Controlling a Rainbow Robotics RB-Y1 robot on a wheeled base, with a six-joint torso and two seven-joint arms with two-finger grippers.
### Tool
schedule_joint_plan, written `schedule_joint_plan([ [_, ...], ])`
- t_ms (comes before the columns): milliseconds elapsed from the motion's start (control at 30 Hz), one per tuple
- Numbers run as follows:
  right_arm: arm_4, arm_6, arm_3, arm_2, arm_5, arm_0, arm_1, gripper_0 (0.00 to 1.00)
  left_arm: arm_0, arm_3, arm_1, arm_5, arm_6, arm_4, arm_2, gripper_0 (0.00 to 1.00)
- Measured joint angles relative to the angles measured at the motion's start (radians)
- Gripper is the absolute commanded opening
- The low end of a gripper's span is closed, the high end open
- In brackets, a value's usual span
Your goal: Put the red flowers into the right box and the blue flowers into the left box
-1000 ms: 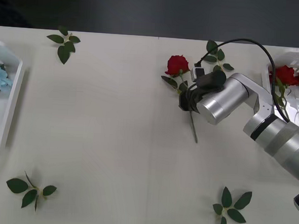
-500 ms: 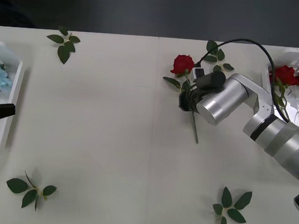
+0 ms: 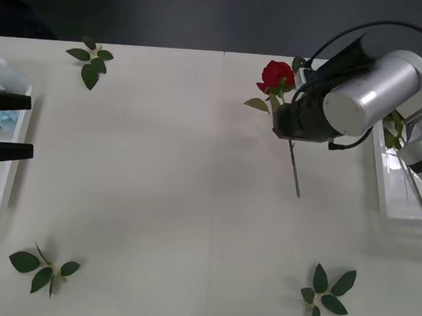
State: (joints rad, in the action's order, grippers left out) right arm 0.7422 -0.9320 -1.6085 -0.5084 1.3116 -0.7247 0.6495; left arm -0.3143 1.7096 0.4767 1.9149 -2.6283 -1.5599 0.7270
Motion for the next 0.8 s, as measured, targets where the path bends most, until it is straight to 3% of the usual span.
schedule_joint_plan([
  [233,0.092,-0.008,-0.119,0.135,0.043,0.034,0.075,0.00,-0.038,-0.043,0.000,0.000,-0.063,-0.002,-0.057,1.00],
  [467,0.192,-0.112,-0.288,0.419,0.043,0.238,0.149,0.00,-0.038,-0.043,0.000,0.000,-0.063,-0.008,-0.084,1.00],
  [633,0.274,-0.261,-0.311,0.598,0.043,0.370,0.217,0.00,-0.038,-0.043,0.000,0.000,-0.063,-0.025,-0.091,1.00],
  [800,0.282,-0.270,-0.312,0.712,0.044,0.464,0.287,0.00,-0.038,-0.043,0.000,0.000,-0.063,-0.051,-0.091,1.00],
])
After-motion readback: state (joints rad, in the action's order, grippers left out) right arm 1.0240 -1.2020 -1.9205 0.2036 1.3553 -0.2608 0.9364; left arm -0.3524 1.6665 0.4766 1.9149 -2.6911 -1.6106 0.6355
